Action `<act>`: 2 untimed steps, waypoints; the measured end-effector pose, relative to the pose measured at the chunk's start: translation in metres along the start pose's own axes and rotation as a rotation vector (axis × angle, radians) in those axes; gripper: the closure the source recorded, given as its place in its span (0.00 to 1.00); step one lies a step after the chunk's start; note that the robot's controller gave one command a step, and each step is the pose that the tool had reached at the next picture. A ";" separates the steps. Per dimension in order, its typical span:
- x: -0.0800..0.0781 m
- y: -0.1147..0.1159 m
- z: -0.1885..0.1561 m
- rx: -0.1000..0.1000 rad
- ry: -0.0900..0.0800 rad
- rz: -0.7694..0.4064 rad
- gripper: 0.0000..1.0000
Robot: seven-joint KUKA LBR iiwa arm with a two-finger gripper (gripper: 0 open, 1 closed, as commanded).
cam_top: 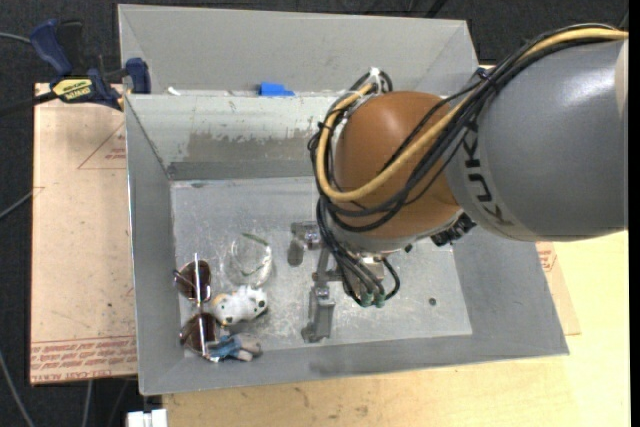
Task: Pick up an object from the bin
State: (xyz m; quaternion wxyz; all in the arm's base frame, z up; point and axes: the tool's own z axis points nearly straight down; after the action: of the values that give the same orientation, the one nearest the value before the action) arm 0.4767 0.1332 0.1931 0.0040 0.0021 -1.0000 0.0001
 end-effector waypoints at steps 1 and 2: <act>-0.002 -0.001 -0.004 -0.001 -0.008 0.004 0.00; -0.012 0.016 0.042 -0.001 -0.017 -0.204 0.00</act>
Offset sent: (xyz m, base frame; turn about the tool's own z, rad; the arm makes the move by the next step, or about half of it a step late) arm 0.0210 0.0431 -0.1231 -0.5219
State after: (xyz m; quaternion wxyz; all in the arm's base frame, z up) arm 0.4885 0.1498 0.1507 -0.0046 0.1040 -0.9946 -0.0009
